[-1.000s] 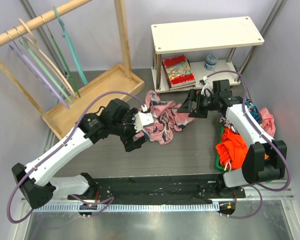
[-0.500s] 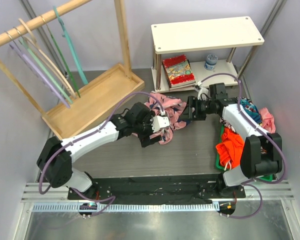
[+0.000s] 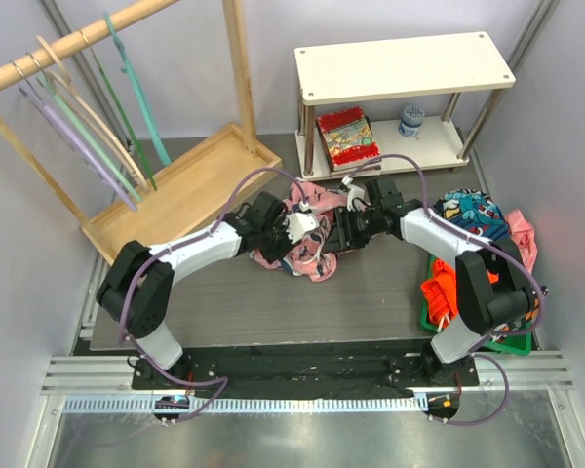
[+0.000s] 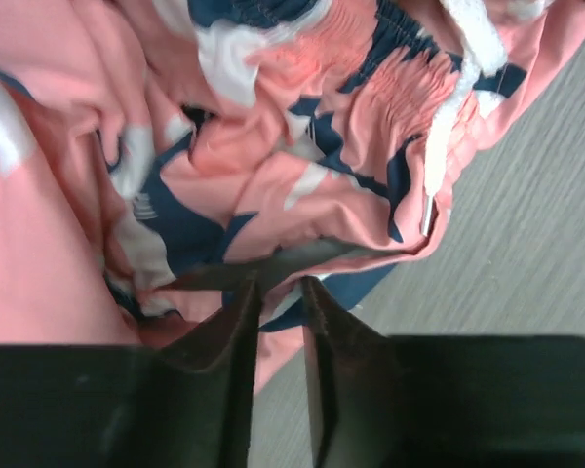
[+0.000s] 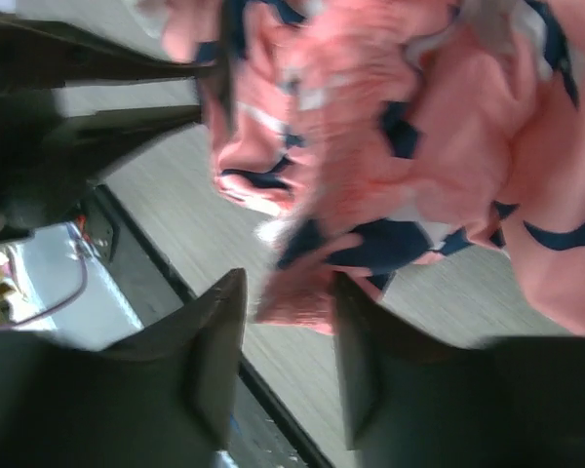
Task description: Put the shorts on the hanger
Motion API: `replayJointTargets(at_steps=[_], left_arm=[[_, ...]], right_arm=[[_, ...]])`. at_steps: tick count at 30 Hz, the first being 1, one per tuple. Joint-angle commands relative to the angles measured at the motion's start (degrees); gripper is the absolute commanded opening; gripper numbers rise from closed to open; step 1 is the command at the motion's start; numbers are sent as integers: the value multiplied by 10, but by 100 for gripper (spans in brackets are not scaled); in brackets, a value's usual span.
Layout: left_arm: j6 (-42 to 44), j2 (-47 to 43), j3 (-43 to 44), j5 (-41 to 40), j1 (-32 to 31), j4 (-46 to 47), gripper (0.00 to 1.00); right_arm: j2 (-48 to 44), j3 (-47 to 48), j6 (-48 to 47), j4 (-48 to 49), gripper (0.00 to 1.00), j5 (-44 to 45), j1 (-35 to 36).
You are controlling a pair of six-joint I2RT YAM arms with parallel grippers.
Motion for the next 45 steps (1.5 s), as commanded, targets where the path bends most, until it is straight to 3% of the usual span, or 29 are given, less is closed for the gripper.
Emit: replayJointTargets(at_steps=[1,2,3,11,16,20,24,26,29,34,35,36,37,39,41,45], left_arm=[[4,-13,26,-2,4,-46,9],[4,-21,28,-12,7,-75,0],[5,-44,25,-12,11,-87,0],[87,-213,-38,28,35,-189,0],[84,-261,-4,52,42,-247,0],[62,-309,33,34,94,-238,0],[16,-322,68,4,142,-215,0],[-10,-324,73,-54,142,-183,0],[-54,-317,65,-95,142,-153,0],[-90,-258,59,-84,142,-162,0],[-84,-253,61,-62,142,-168,11],[-77,-253,59,9,142,-175,20],[-57,-262,55,43,142,-176,40],[-46,-275,37,127,141,-165,64],[-11,-278,30,159,128,-165,78],[77,-253,37,184,82,-208,83]], right_arm=[[34,24,-19,-12,27,55,-1],[37,31,-35,-26,14,56,-3],[37,37,-44,-55,1,55,-5],[-34,100,-155,-168,1,41,-34],[-66,123,-221,-234,1,31,-34],[-89,146,-273,-281,1,46,-60],[-88,185,-357,-357,1,47,-95],[-89,186,-401,-379,1,44,-96],[-90,168,-429,-405,1,19,-94],[-72,152,-427,-399,1,-7,-71],[-65,152,-424,-394,1,-7,-66],[-61,150,-418,-383,1,-6,-61],[-57,150,-417,-381,1,-5,-58],[-42,151,-417,-377,1,-5,-52],[-32,150,-420,-377,1,-4,-46],[-9,150,-422,-365,3,6,-40]])
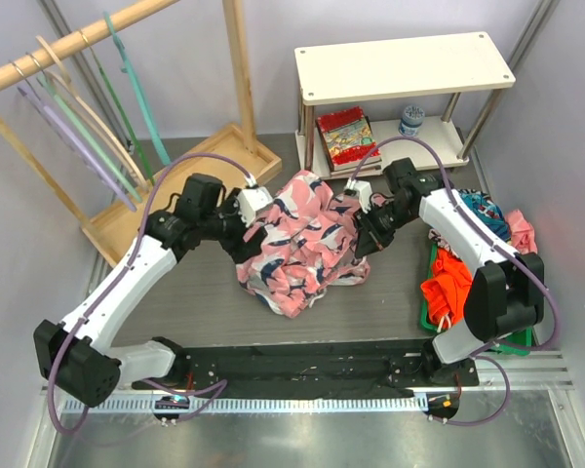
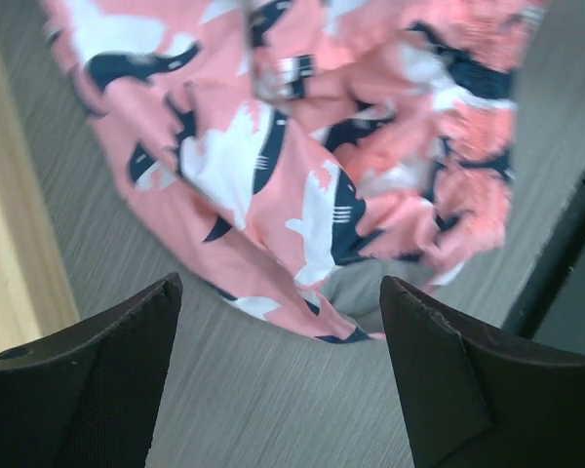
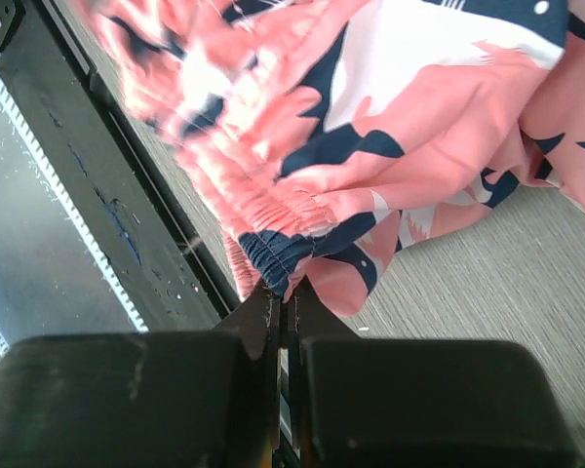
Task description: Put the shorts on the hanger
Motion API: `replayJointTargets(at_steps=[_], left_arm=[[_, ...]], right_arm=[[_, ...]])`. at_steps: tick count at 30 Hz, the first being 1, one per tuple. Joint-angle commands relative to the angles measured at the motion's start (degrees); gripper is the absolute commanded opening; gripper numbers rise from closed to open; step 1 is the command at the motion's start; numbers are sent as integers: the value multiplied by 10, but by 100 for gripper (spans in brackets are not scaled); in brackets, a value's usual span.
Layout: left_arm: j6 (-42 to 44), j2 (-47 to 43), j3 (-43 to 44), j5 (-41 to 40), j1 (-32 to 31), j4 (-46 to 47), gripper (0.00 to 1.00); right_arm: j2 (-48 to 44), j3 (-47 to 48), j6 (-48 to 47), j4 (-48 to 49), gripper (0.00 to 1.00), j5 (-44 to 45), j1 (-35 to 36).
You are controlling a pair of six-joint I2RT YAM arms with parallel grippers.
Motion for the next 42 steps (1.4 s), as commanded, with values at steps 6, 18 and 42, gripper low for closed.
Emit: replayJointTargets(at_steps=[6,18,42], left_arm=[[144,11,-16,94,-124,-54,90],[243,49,-138,-79,-326,114,91],[55,192,73,30,-88,4,0]], right_arm=[[28,10,-4,21,5,-3,10],[37,-11,-4,28,14,-2,11],[-118,-99,-87,45,98,101,-3]])
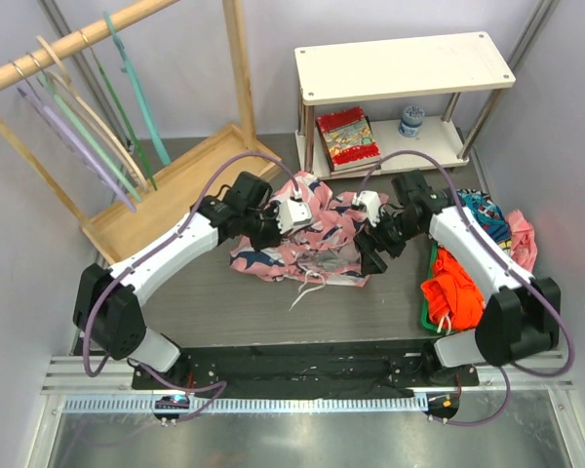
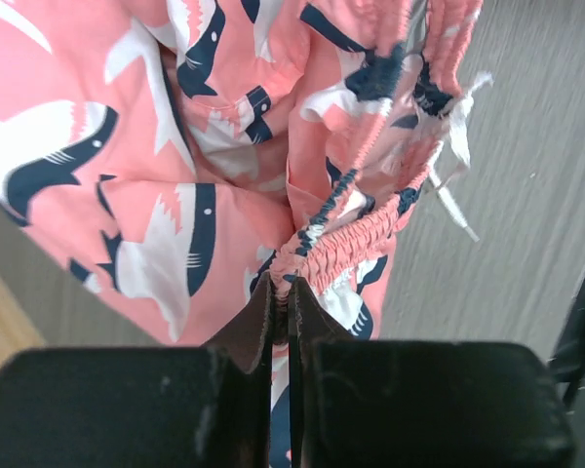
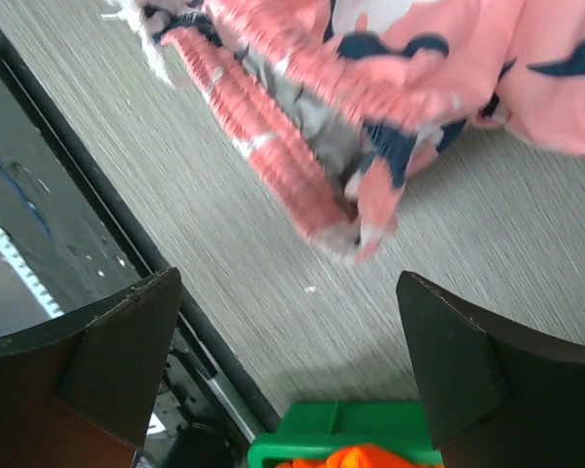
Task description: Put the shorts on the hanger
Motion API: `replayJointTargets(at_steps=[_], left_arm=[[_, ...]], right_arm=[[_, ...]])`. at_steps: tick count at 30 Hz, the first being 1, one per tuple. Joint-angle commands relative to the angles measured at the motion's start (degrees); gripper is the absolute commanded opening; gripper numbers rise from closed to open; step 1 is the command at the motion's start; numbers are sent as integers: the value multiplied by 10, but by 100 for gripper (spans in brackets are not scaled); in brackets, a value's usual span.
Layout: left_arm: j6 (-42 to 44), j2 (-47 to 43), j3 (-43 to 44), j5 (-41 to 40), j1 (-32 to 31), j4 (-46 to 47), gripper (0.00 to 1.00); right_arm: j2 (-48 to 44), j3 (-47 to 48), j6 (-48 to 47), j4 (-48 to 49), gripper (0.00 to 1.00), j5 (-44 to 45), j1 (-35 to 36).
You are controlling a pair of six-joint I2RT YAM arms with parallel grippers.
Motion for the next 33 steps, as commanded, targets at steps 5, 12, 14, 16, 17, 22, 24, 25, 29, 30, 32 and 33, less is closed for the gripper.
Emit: replayJointTargets(at_steps=[5,12,14,16,17,22,24,25,29,30,32,33], left_arm=[[-81,72,59,69,46,-19,0],[-107,93,80,75,70,-13,0],[-109,95,81,73,70,-11,0],[-113,94,81,74,70,-12,0],[-113,92,81,73,70,-13,0],[-120,54,103,75,70,-30,0],[-127,15,113,63,70,-33,0],[-133,-1,128,57,70,-34,0],[-139,-58,184,26,70,-54,0],[-135,-70,198,15,70,-61,0],[-139,-102,231,-4,70,-61,0],[-136,-111,242,-17,70,-61,0]], right_arm=[[-139,-142,-35,162,100,55,-3],[-120,-201,-21,298,96,26,-1],[-116,-216,-6,334,85,22,0],[-106,-217,9,372,73,13,4],[-100,-210,11,377,53,13,7],[-82,-139,12,316,1,37,8],[-107,-118,7,279,1,40,7],[-138,-95,7,266,1,46,7],[-191,5,28,213,1,69,7],[-194,31,34,190,1,76,6],[-194,115,39,163,1,84,6],[-193,144,38,133,1,83,7]])
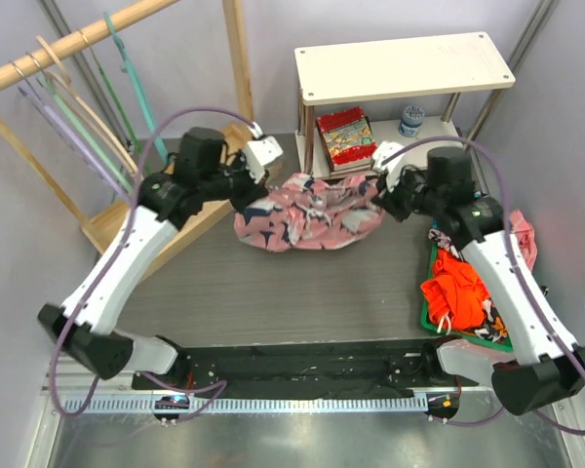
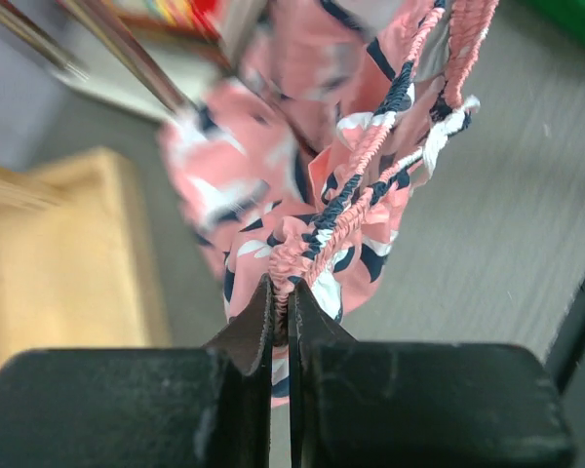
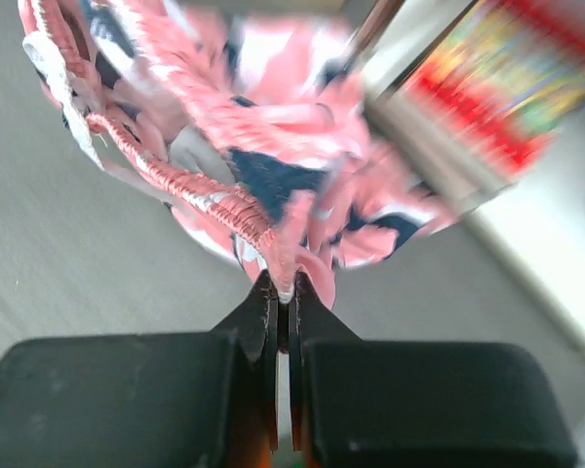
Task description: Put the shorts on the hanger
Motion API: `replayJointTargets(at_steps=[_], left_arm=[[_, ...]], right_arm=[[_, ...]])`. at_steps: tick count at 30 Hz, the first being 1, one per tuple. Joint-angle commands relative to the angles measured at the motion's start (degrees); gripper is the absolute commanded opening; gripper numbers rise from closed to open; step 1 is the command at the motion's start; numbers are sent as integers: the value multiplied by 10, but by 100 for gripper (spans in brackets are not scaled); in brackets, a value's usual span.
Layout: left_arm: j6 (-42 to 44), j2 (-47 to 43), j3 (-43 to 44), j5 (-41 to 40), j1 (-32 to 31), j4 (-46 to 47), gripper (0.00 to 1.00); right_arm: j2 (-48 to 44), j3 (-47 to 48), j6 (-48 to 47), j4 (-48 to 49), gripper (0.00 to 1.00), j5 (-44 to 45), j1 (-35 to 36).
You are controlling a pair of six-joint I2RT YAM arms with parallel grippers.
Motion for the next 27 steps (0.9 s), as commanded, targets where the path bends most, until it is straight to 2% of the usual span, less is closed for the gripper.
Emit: replayJointTargets(at_steps=[1,3,9,12,14,18,20,22,24,27], left_arm=[[-8,-84,81,-47,0,1,0],[-3,-102,99,-55,0,10,0],[12,-163,152,-49,-1,16,0],[6,-197,160,-1,-1,-9,0],[-29,-217,159,32,-1,-21,0],[-58,-195,204,61,-1,-81,0],[-60,-171,218,27,-1,-123,0],[-53,-143,208,-13,-2,-129,0],[-42,-118,173,-65,-7,-104,0],[-11,-100,101,-111,-17,-43,0]], right_arm=[[-23,179,18,-76,1,13,1],[-14,258,18,-122,1,5,1],[-8,386,-33,-261,1,-40,0],[-14,470,-44,-329,1,-84,1],[-18,498,-38,-357,1,-101,1],[-10,541,-22,-388,1,-130,1],[5,528,-22,-391,1,-126,1],[14,461,-16,-367,1,-91,0],[19,373,-13,-304,1,-71,1],[43,295,-10,-217,1,-58,0]])
